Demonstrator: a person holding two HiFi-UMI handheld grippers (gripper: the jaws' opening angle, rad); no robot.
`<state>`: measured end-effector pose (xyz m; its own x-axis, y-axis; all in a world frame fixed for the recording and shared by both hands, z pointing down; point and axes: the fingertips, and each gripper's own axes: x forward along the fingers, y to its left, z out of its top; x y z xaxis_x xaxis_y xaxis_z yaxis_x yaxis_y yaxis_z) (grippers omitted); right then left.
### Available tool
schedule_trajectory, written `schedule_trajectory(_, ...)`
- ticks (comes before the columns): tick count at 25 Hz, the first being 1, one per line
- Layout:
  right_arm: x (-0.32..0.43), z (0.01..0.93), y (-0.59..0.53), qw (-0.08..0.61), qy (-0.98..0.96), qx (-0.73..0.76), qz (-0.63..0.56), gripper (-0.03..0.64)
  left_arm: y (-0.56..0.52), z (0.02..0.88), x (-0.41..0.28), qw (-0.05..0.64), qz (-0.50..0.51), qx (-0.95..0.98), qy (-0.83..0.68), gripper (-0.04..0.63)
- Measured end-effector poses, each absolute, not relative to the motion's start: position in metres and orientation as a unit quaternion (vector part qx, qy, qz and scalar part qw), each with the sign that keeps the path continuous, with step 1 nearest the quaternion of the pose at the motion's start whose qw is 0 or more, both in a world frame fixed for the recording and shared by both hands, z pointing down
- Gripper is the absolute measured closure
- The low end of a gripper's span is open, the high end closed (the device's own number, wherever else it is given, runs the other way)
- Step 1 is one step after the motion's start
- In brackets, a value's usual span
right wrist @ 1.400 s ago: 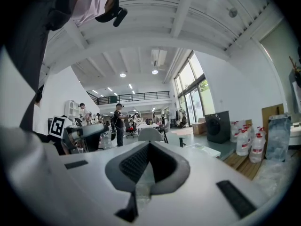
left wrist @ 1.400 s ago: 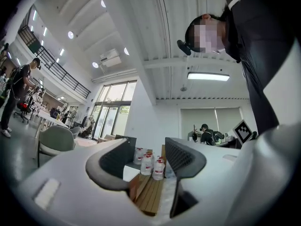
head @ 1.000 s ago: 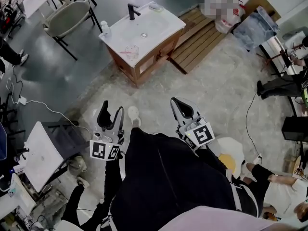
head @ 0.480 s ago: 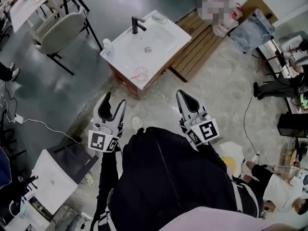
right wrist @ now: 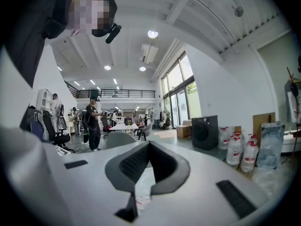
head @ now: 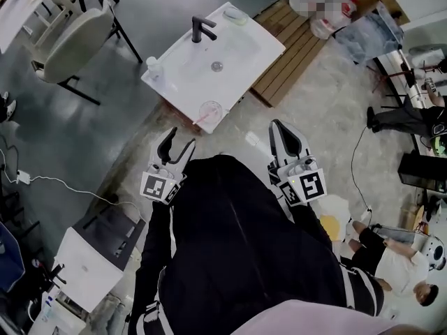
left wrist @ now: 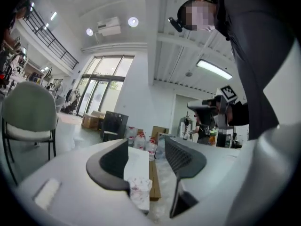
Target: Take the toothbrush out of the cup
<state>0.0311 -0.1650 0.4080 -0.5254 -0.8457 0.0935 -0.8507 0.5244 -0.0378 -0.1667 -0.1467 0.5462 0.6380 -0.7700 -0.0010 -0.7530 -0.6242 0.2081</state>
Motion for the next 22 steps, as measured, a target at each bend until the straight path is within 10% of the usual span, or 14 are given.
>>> schedule_trajectory(14, 0.050, 0.440, -0.224, 0.105, -0.891, 0.438, 0.057, 0.617, -0.208, 0.724, -0.126, 0.273, -0.056, 0.823, -0.495, 0.362)
schedule_trajectory(17, 0.055, 0.449, -0.228, 0.102, -0.891, 0.437, 0.072, 0.617, -0.216, 0.719, -0.123, 0.268, -0.058, 0.826, -0.493, 0.528)
schedule_trajectory(22, 0.067, 0.449, -0.234, 0.084, -0.890, 0.441, 0.077, 0.617, -0.219, 0.709, -0.121, 0.258, -0.042, 0.832, -0.490, 0.541)
